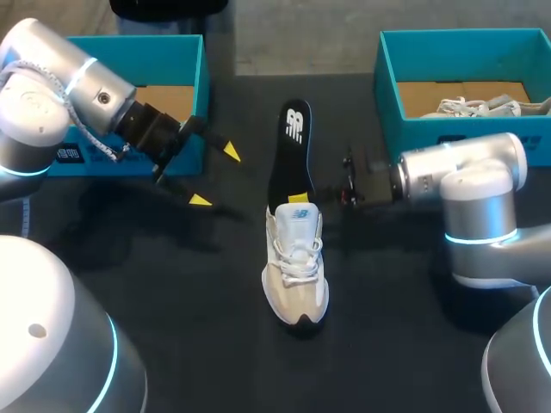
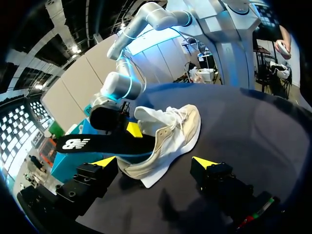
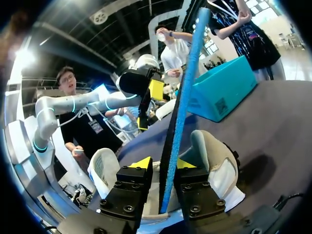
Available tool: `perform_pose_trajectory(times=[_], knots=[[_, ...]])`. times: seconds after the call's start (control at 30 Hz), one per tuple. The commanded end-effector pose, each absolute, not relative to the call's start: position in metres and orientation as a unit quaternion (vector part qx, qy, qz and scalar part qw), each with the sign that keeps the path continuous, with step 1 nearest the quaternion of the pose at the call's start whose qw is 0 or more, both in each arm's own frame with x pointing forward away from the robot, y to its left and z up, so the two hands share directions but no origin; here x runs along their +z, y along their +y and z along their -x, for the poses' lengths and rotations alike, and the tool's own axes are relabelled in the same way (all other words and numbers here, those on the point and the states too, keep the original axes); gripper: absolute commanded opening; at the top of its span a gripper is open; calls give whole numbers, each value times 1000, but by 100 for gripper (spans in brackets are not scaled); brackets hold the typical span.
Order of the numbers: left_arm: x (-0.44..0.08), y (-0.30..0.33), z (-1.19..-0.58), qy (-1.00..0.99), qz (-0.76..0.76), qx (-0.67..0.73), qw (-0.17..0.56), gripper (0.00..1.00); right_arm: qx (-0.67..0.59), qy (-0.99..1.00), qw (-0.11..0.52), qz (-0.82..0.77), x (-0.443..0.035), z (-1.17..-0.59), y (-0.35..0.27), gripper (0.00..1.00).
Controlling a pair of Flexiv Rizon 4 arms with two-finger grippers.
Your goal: Take the shoe out of the shoebox, open the shoe tongue, remove and reinsert the insole, then place the shoe into the shoebox
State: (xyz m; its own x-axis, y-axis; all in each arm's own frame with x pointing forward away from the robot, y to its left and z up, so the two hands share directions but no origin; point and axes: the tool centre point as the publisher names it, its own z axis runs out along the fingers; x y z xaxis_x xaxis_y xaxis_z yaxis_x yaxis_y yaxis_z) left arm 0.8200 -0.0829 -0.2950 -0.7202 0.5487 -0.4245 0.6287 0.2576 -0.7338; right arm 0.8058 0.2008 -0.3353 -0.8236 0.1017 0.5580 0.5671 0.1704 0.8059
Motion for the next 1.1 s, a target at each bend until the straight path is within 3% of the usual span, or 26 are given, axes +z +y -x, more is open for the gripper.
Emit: perform_pose_trajectory(times=[0.03, 0.27, 0.33, 0.37, 0.4, 1.1], knots=[[-294, -83, -819, 792, -373, -481, 42, 100, -600, -744, 190, 222, -329, -810, 202, 25], [-295, -85, -818, 793, -376, -477, 40, 100, -597, -749, 200, 205, -327, -819, 208, 21], [-295, -85, -819, 794, -377, -476, 39, 100, -597, -750, 202, 201, -327, -820, 211, 14], [-295, -86, -820, 794, -377, -476, 40, 100, -595, -751, 203, 200, -327, -820, 211, 3], [-295, -86, -821, 794, -378, -475, 40, 100, -591, -755, 205, 199, -327, -821, 212, 0], [-309, -103, -842, 797, -374, -473, 44, 100, -563, -760, 238, 221, -354, -798, 199, 0]])
